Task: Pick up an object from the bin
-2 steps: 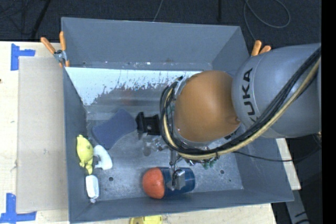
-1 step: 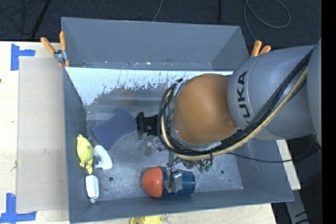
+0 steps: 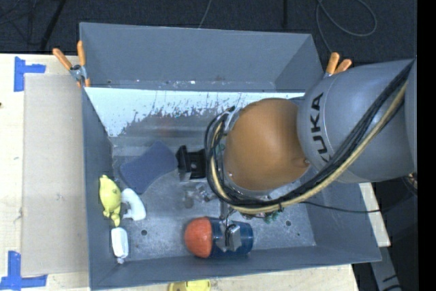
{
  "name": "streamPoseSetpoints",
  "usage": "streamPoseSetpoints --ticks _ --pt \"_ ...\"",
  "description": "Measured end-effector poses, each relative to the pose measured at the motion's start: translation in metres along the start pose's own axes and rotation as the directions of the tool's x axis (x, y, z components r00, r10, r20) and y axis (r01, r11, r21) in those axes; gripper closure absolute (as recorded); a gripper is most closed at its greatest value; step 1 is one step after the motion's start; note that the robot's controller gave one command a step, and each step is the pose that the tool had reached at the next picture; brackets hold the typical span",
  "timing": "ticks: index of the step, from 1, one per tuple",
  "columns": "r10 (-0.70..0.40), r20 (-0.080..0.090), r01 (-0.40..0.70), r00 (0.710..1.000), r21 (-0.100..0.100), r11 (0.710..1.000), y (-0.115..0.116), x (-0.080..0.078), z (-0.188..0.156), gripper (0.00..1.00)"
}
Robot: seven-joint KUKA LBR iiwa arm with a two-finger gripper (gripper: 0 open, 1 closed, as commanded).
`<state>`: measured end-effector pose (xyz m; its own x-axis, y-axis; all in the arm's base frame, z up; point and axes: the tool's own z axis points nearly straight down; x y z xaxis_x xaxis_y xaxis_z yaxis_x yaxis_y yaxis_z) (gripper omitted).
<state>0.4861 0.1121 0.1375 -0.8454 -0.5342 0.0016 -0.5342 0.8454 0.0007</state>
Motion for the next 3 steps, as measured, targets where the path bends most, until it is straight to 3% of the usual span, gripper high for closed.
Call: streamPoseSetpoints --ticks 1,2,3 --pt "0.091 -0.004 -0.091 0.996 0.001 0.996 0.005 0.005 0.023 0.0" --pt "0.019 -0.008 -0.019 1.0 -0.002 1.0 0.002 0.005 0.031 0.0" --pt "0.141 -0.006 -0.141 0.99 -0.001 0.99 -0.008 -0.001 0.029 0.0"
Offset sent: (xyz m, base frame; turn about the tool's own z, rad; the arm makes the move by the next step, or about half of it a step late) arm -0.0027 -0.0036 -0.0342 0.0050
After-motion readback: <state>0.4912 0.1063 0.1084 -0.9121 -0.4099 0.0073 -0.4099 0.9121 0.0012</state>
